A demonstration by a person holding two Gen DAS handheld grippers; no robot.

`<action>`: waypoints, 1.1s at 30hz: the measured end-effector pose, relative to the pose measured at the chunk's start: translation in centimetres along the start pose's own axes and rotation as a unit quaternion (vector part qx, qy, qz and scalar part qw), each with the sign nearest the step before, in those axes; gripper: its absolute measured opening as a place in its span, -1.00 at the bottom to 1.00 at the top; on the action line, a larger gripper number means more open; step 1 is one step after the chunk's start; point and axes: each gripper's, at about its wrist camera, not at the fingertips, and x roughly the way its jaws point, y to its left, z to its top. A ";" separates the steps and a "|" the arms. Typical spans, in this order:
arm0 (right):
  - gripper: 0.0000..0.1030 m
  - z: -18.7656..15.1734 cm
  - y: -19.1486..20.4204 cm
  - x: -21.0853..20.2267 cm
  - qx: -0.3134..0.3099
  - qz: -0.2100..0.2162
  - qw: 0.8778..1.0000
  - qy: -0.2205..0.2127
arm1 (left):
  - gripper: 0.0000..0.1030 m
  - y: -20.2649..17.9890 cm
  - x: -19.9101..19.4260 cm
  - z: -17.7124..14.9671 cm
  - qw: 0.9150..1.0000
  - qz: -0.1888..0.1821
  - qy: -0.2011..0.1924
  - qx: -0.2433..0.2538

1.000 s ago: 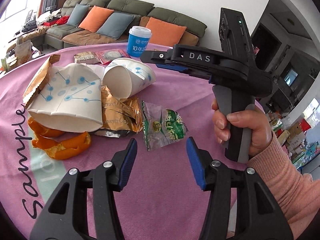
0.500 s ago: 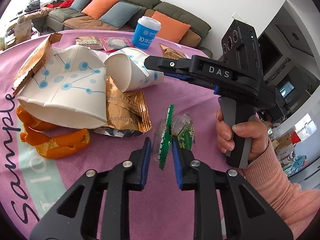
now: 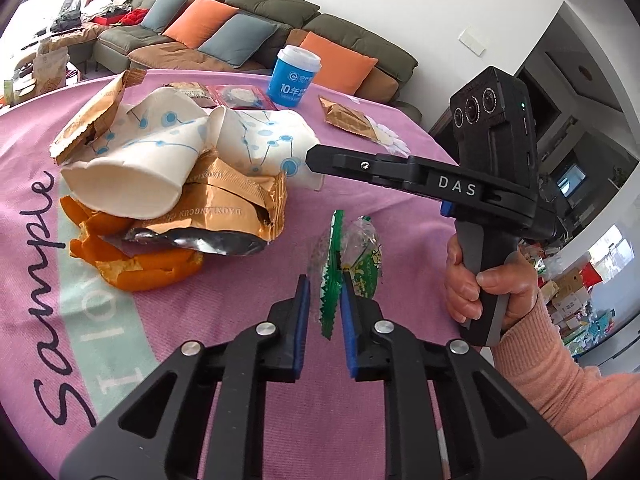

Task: Collect trash
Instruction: 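Grasp the green wrapper with the left gripper while the right gripper grasps the white paper cup, then carry the green wrapper and white paper cup over to the teal bin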

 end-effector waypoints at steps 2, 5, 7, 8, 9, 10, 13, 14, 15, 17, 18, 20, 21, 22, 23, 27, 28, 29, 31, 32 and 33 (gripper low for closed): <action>-0.68 -0.2 0.4 0.0 -0.004 0.002 1.000 -0.001 | -0.70 0.0 0.2 0.1 1.000 0.006 -0.003 0.002; -0.65 -0.3 0.9 0.2 -0.007 0.005 1.000 0.000 | -0.70 0.0 -0.3 -0.1 1.000 0.010 -0.007 0.003; -0.75 -0.4 1.3 0.3 -0.013 -0.003 1.000 0.001 | -0.70 0.2 -0.5 -0.2 1.000 0.013 -0.009 0.002; -0.86 -0.5 1.4 0.3 -0.016 -0.005 1.000 -0.001 | -0.71 0.2 -0.8 -0.3 1.000 0.014 -0.011 0.001; -0.88 -0.5 1.6 0.2 -0.017 -0.005 1.000 -0.004 | -0.71 0.3 -1.1 -0.4 1.000 0.014 -0.013 -0.001; -0.90 -0.6 1.7 0.0 -0.017 -0.006 1.000 -0.008 | -0.71 0.4 -1.3 -0.5 1.000 0.016 -0.015 -0.002; -0.95 -0.8 2.1 -0.6 -0.020 -0.014 0.999 -0.021 | -0.71 0.8 -2.0 -0.8 1.000 0.021 -0.021 -0.006; -0.95 -0.9 2.3 -0.9 -0.021 -0.018 0.999 -0.026 | -0.71 0.9 -2.3 -1.0 0.999 0.023 -0.023 -0.008; -0.95 -1.0 2.4 -1.1 -0.022 -0.022 0.999 -0.030 | -0.71 1.0 -2.6 -1.1 0.999 0.024 -0.025 -0.009; -0.95 -1.1 2.8 -1.6 -0.025 -0.026 0.999 -0.037 | -0.71 1.3 -3.2 -1.4 0.999 0.027 -0.030 -0.013; -0.95 -1.2 3.1 -1.9 -0.027 -0.028 0.998 -0.041 | -0.71 1.5 -3.6 -1.5 0.999 0.029 -0.033 -0.014; -0.95 -1.3 3.6 -2.3 -0.030 -0.032 0.998 -0.049 | -0.71 1.9 -4.5 -1.8 0.999 0.033 -0.040 -0.018; -0.95 -1.2 3.7 -2.4 -0.030 -0.032 0.998 -0.052 | -0.71 2.0 -4.9 -1.8 0.998 0.036 -0.044 -0.019; -0.95 -1.3 4.0 -2.7 -0.031 -0.031 0.997 -0.056 | -0.71 2.2 -5.3 -2.0 0.998 0.040 -0.047 -0.020; -0.95 -1.3 4.3 -2.9 -0.032 -0.030 0.997 -0.060 | -0.71 2.3 -5.8 -2.2 0.998 0.045 -0.050 -0.020; -0.95 -1.4 5.5 -3.5 -0.042 -0.022 0.996 -0.072 | -0.71 3.0 -7.6 -2.8 0.996 0.058 -0.061 -0.022; -0.95 -1.5 5.9 -3.7 -0.044 -0.019 0.996 -0.075 | -0.71 3.2 -8.1 -3.0 0.996 0.061 -0.064 -0.023; -0.95 -1.5 6.3 -3.7 -0.047 -0.016 0.996 -0.077 | -0.71 3.3 -8.5 -3.2 0.995 0.065 -0.067 -0.024; -0.95 -1.7 7.3 -3.8 -0.054 -0.009 0.995 -0.079 | -0.71 3.7 -9.4 -3.6 0.995 0.070 -0.072 -0.028; -0.95 -1.7 7.7 -3.7 -0.059 -0.005 0.995 -0.079 | -0.71 3.9 -9.9 -3.8 0.994 0.074 -0.074 -0.029; -0.95 -1.8 8.3 -3.6 -0.062 -0.001 0.995 -0.079 | -0.71 4.1 -10.3 -4.0 0.994 0.079 -0.076 -0.030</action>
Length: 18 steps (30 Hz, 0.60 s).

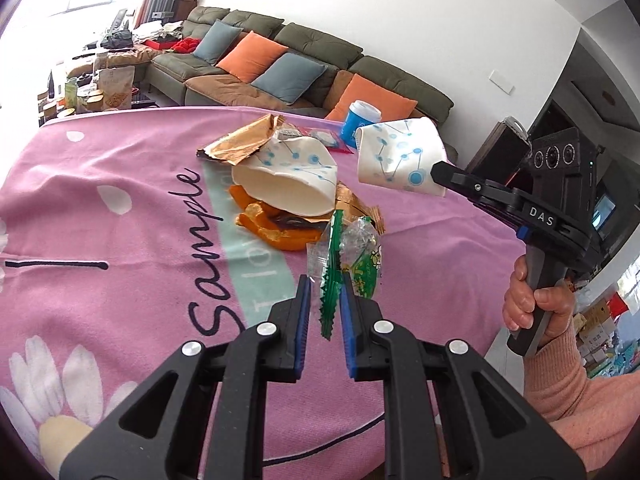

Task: Collect trash
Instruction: 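Carry the green wrapper and white paper cup over to the teal bin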

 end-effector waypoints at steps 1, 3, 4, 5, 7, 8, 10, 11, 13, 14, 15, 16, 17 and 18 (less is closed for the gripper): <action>-0.95 0.0 0.5 0.1 -0.003 0.005 1.000 0.001 | -0.71 0.2 -0.4 -0.2 1.000 0.004 -0.002 -0.001; -0.95 -0.1 1.5 0.5 -0.008 0.013 1.000 0.003 | -0.71 0.6 -1.3 -0.4 1.000 0.011 -0.007 -0.005; -0.95 -0.2 2.0 0.8 -0.011 0.018 1.000 0.004 | -0.71 0.7 -1.7 -0.6 1.000 0.015 -0.010 -0.008; -0.95 -0.3 2.4 1.1 -0.014 0.023 1.000 0.007 | -0.71 1.1 -2.3 -0.7 1.000 0.020 -0.013 -0.010; -0.95 -0.5 3.4 1.8 -0.017 0.034 0.999 0.013 | -0.71 1.5 -3.1 -1.1 0.999 0.028 -0.018 -0.016; -0.95 -0.6 3.9 2.1 -0.019 0.039 0.999 0.016 | -0.71 1.7 -3.5 -1.3 0.999 0.032 -0.020 -0.019; -0.95 -0.9 4.7 2.9 -0.024 0.046 0.998 0.021 | -0.71 2.3 -4.4 -1.6 0.999 0.041 -0.025 -0.027; -0.95 -1.0 5.1 3.3 -0.025 0.052 0.998 0.024 | -0.71 2.7 -4.9 -1.7 0.998 0.044 -0.027 -0.031; -0.95 -1.2 5.7 4.2 -0.028 0.063 0.997 0.031 | -0.71 3.4 -5.7 -2.1 0.997 0.052 -0.031 -0.039; -0.95 -1.2 6.1 4.6 -0.030 0.066 0.997 0.034 | -0.71 3.6 -6.1 -2.2 0.997 0.056 -0.033 -0.042; -0.95 -1.3 6.4 5.0 -0.031 0.070 0.996 0.037 | -0.71 3.9 -6.5 -2.4 0.997 0.060 -0.035 -0.046; -0.95 -1.4 6.7 5.4 -0.032 0.075 0.996 0.041 | -0.71 4.2 -6.9 -2.6 0.996 0.063 -0.037 -0.049; -0.95 -1.5 7.1 5.8 -0.034 0.079 0.995 0.044 | -0.71 4.5 -7.3 -2.8 0.996 0.067 -0.039 -0.052; -0.95 -1.5 7.4 6.1 -0.037 0.081 0.995 0.047 | -0.71 4.8 -7.7 -3.0 0.995 0.071 -0.041 -0.055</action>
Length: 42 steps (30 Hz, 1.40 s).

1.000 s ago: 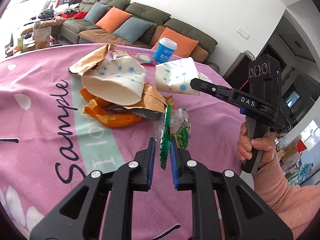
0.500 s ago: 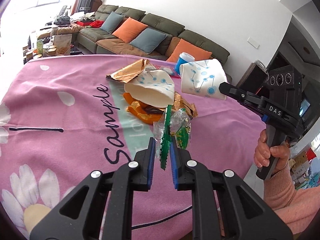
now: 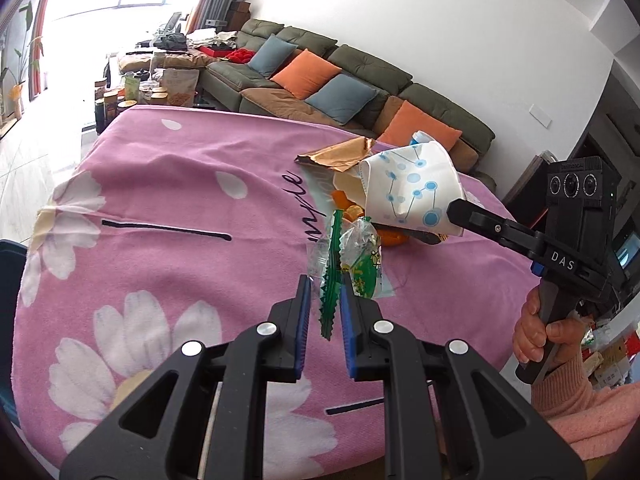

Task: Collect trash
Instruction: 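Carry the green wrapper and white paper cup over to the teal bin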

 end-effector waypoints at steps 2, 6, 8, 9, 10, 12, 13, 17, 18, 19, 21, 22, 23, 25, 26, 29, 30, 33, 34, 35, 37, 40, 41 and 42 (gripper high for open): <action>-0.95 0.0 0.6 0.8 -0.003 0.008 1.000 0.004 | -0.71 0.6 -0.7 -0.2 1.000 0.007 -0.004 -0.007; -0.95 0.2 1.5 2.0 -0.007 0.021 1.000 0.010 | -0.71 1.7 -1.9 -0.6 1.000 0.023 -0.012 -0.018; -0.95 0.1 2.1 2.7 -0.009 0.027 0.999 0.013 | -0.71 2.3 -2.6 -0.8 0.999 0.031 -0.015 -0.023; -0.95 0.1 2.3 3.0 -0.008 0.031 0.999 0.014 | -0.71 2.5 -2.9 -0.9 0.999 0.035 -0.017 -0.025; -0.95 0.2 2.5 3.2 -0.008 0.035 0.999 0.015 | -0.71 2.7 -3.1 -1.0 0.999 0.039 -0.018 -0.027; -0.95 0.3 2.9 3.7 -0.010 0.041 0.999 0.017 | -0.71 3.2 -3.7 -1.2 0.998 0.046 -0.021 -0.034; -0.95 0.3 3.1 4.0 -0.010 0.045 0.999 0.019 | -0.71 3.3 -4.1 -1.4 0.998 0.051 -0.022 -0.036; -0.95 0.4 3.8 4.9 -0.013 0.056 0.998 0.025 | -0.71 4.4 -5.5 -1.8 0.996 0.067 -0.029 -0.049; -0.95 0.5 3.9 5.2 -0.013 0.059 0.998 0.026 | -0.71 4.4 -5.6 -1.8 0.996 0.070 -0.030 -0.051; -0.95 0.5 3.7 5.5 -0.013 0.063 0.998 0.028 | -0.71 4.6 -6.0 -1.9 0.995 0.074 -0.032 -0.053; -0.95 0.6 4.1 6.0 -0.016 0.069 0.997 0.031 | -0.71 5.0 -6.5 -2.1 0.995 0.080 -0.035 -0.056; -0.95 0.7 4.1 6.2 -0.016 0.072 0.997 0.033 | -0.71 5.1 -6.7 -2.1 0.994 0.082 -0.036 -0.058; -0.95 0.7 4.3 6.5 -0.017 0.076 0.996 0.035 | -0.71 5.3 -7.0 -2.2 0.994 0.084 -0.037 -0.060; -0.95 0.8 4.6 7.0 -0.020 0.081 0.996 0.038 | -0.71 5.6 -7.5 -2.3 0.993 0.089 -0.040 -0.063; -0.95 0.7 4.8 7.3 -0.021 0.084 0.995 0.040 | -0.71 5.7 -7.7 -2.4 0.993 0.092 -0.041 -0.065; -0.95 0.7 5.2 8.2 -0.022 0.092 0.994 0.047 | -0.71 6.1 -8.4 -2.5 0.992 0.100 -0.043 -0.070; -0.95 0.7 5.3 8.5 -0.022 0.094 0.994 0.049 | -0.71 6.2 -8.5 -2.6 0.991 0.102 -0.044 -0.072; -0.95 0.8 5.5 9.1 -0.023 0.102 0.993 0.054 | -0.71 6.5 -9.4 -2.8 0.990 0.110 -0.047 -0.079; -0.95 0.8 5.5 9.3 -0.024 0.104 0.993 0.055 | -0.71 6.7 -9.6 -2.9 0.989 0.113 -0.048 -0.081; -0.95 0.8 5.6 9.5 -0.024 0.106 0.992 0.057 | -0.71 6.9 -9.9 -2.9 0.989 0.116 -0.050 -0.083; -0.95 0.9 5.9 10.0 -0.025 0.111 0.992 0.059 | -0.71 7.3 -10.4 -3.0 0.987 0.121 -0.052 -0.087; -0.95 0.8 6.3 10.6 -0.028 0.116 0.991 0.064 | -0.71 7.9 -11.0 -3.1 0.986 0.128 -0.057 -0.093; -0.95 0.8 6.4 10.8 -0.028 0.118 0.990 0.065 | -0.71 8.0 -11.3 -3.2 0.985 0.129 -0.058 -0.095; -0.95 0.8 6.6 10.9 -0.029 0.120 0.990 0.067 | -0.71 8.1 -11.6 -3.2 0.985 0.132 -0.059 -0.097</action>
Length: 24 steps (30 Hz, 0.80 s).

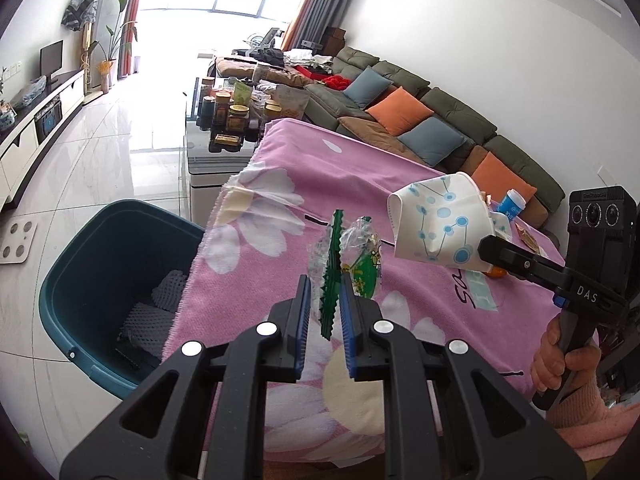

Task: Collect trash
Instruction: 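Carry the green wrapper and white paper cup over to the teal bin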

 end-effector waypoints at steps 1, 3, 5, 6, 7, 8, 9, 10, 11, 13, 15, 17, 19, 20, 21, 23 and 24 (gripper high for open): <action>-0.95 0.0 0.1 0.2 0.000 0.001 1.000 0.001 | -0.71 0.2 -0.2 0.0 1.000 0.002 -0.001 -0.002; -0.95 0.1 0.5 0.6 -0.001 0.005 1.000 0.003 | -0.71 0.6 -0.5 0.0 1.000 0.005 -0.003 -0.004; -0.95 0.1 0.6 1.0 -0.002 0.008 1.000 0.006 | -0.71 0.9 -0.8 0.0 1.000 0.009 -0.006 -0.007; -0.95 0.1 0.7 1.2 -0.002 0.010 1.000 0.008 | -0.71 1.1 -1.0 0.0 1.000 0.011 -0.007 -0.009; -0.95 0.1 0.8 1.4 -0.002 0.012 1.000 0.009 | -0.71 1.2 -1.2 0.0 1.000 0.013 -0.008 -0.010; -0.95 0.2 0.9 1.6 -0.003 0.013 1.000 0.011 | -0.71 1.4 -1.3 0.0 1.000 0.015 -0.010 -0.012; -0.95 0.2 1.1 1.8 -0.003 0.015 1.000 0.013 | -0.71 1.6 -1.4 0.0 1.000 0.018 -0.011 -0.014; -0.95 0.3 1.2 2.0 -0.003 0.016 1.000 0.014 | -0.71 1.8 -1.6 0.0 1.000 0.021 -0.013 -0.016; -0.95 0.3 1.4 2.2 -0.005 0.017 1.000 0.016 | -0.71 1.9 -1.6 0.0 0.999 0.024 -0.014 -0.018; -0.95 0.5 1.7 2.6 -0.008 0.021 1.000 0.019 | -0.71 2.4 -1.9 0.0 0.999 0.030 -0.017 -0.023; -0.95 0.6 2.0 3.0 -0.009 0.026 0.999 0.022 | -0.71 2.9 -2.0 0.0 0.999 0.036 -0.019 -0.027; -0.95 0.7 2.3 3.5 -0.011 0.030 0.999 0.026 | -0.71 3.3 -2.2 0.0 0.998 0.042 -0.021 -0.030; -0.95 0.9 2.6 4.0 -0.013 0.035 0.999 0.029 | -0.71 3.7 -2.3 0.0 0.998 0.047 -0.023 -0.034; -0.95 0.9 2.8 4.2 -0.015 0.036 0.999 0.031 | -0.71 3.9 -2.5 0.0 0.998 0.050 -0.024 -0.036; -0.95 1.0 2.9 4.4 -0.017 0.038 0.999 0.033 | -0.71 4.1 -2.6 0.1 0.998 0.053 -0.025 -0.038; -0.95 1.3 3.2 4.9 -0.019 0.042 0.998 0.037 | -0.71 4.5 -2.7 0.0 0.997 0.057 -0.026 -0.043; -0.95 1.5 3.4 5.1 -0.021 0.043 0.998 0.039 | -0.71 4.7 -2.8 0.1 0.997 0.059 -0.027 -0.044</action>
